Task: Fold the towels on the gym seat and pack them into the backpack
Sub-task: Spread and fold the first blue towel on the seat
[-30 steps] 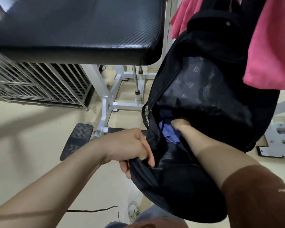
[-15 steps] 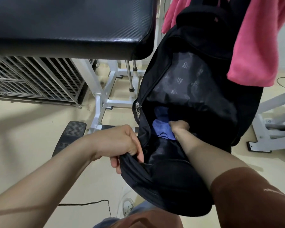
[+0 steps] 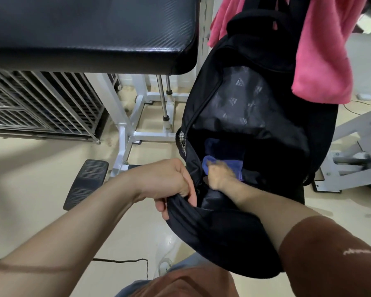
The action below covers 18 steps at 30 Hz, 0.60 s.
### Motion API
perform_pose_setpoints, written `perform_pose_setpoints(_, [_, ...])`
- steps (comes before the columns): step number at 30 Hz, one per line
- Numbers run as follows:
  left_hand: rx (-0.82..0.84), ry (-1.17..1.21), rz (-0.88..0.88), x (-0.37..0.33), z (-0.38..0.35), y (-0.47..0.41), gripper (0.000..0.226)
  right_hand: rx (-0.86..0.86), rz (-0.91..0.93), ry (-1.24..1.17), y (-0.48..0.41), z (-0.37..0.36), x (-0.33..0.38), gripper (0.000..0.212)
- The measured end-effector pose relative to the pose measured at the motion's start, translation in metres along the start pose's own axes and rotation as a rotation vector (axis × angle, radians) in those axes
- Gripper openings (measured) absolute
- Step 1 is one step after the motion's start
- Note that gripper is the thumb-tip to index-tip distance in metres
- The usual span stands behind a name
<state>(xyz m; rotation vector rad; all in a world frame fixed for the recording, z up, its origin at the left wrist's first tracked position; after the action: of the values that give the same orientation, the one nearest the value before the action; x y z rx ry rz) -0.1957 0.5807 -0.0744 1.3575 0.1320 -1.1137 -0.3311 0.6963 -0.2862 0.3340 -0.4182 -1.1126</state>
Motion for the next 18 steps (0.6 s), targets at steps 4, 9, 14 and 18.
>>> perform_pose_setpoints(4, [-0.026, -0.011, -0.002, 0.004, 0.002, 0.006, 0.037, 0.293, 0.001, 0.039, -0.009, -0.011, 0.006, 0.056])
perform_pose_setpoints(9, [-0.029, -0.061, -0.027, 0.002, 0.003, 0.012, 0.037, 0.403, 0.113, 0.101, 0.016, 0.008, 0.03, 0.045])
perform_pose_setpoints(14, [-0.094, -0.057, -0.039, 0.01, 0.007, 0.019, 0.036, 0.318, 0.174, -0.137, 0.065, 0.067, 0.057, 0.04])
perform_pose_setpoints(18, [-0.195, -0.014, -0.027, 0.027, 0.009, 0.01, 0.032, 0.319, 0.292, -0.33, 0.117, 0.114, 0.071, 0.026])
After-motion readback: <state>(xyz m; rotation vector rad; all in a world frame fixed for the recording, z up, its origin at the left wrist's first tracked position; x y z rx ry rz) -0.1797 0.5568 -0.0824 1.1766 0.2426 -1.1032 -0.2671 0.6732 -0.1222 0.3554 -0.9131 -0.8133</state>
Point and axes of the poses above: each hand's wrist, its own y-axis away from the middle knuckle, its own z-axis out of the back of the hand, x = y × z, the point moved 3 cm from there along -y, towards the middle knuckle, and after that the axes turned 1 degree about -z, right-handed, at the moved point
